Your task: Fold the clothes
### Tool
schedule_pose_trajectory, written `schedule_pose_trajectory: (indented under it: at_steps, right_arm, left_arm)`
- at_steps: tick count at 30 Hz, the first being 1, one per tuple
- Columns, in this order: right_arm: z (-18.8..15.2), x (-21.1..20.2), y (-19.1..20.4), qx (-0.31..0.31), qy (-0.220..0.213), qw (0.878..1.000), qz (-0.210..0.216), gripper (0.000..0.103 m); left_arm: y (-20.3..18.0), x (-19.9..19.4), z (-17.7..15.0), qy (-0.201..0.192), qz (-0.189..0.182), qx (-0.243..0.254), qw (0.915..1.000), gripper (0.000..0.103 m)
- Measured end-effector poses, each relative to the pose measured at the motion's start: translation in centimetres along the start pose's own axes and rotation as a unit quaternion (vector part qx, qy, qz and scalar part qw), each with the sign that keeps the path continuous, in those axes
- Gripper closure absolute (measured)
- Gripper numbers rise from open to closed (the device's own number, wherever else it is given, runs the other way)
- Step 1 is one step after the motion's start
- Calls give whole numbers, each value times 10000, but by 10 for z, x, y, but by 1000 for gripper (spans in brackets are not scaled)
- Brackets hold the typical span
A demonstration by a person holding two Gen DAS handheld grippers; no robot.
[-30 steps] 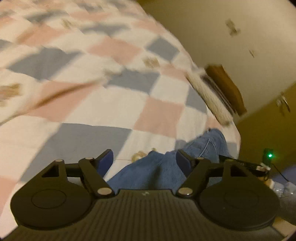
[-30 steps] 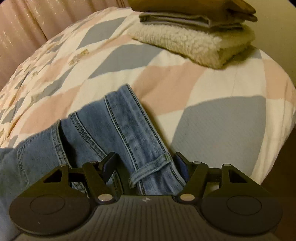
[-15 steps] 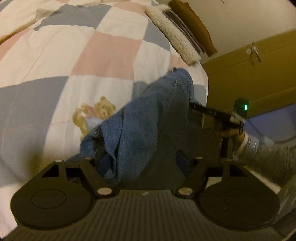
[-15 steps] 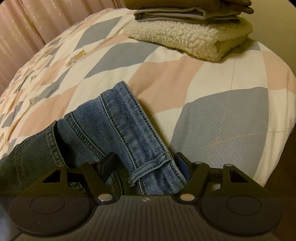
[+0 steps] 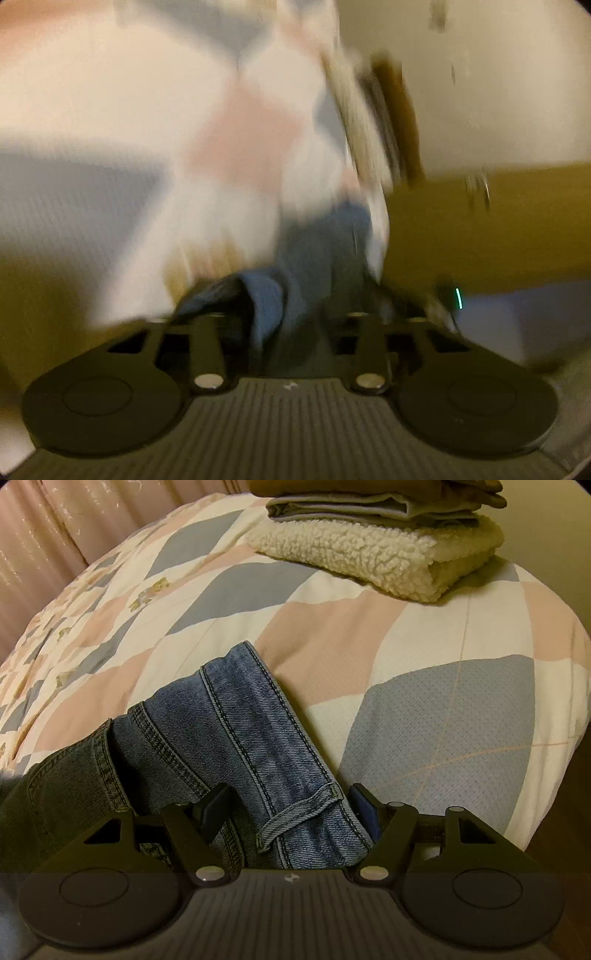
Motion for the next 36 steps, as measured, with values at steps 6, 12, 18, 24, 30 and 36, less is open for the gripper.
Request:
schedule_pose_trajectory:
  at_steps: [6,12,18,24,30,36]
  right_arm:
    - [7,-6,-5,11,96,9999,51,46]
    - [24,-10,-5,156,189,9997,-40,44]
    - [56,-19,8,275,-359,9987,255,43]
    - [49,-7,16,-444,81,9990,-7,67]
    - [40,-7,21,-684,306,9948,-684,60]
    - [43,-33,100,-1961,-641,9782,-220,55]
  left_arm:
    - [10,1,-1,-390,602,436,9965,91]
    - [22,-68,17,-1777,1292,267,9752,102]
    - [-14,-110,-14,-1629,1297,696,9756,88]
    - [-33,-104,-82,-1389,1361,932,9765,80]
    - [4,-128,-125,-1380,2649,1089,9481,95]
    - [-24,-169,-129,-1907,3136,1482,9183,81]
Point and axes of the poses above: each gripper's, at about its wrist camera, not at the fingertips, and x roughly the way its jaws point, y to its left, z to its top, the point moved 4 cm from there along x, roughly the way its jaws point, and after that the axes turned 14 degrees about -y, right-handed, at the moved point
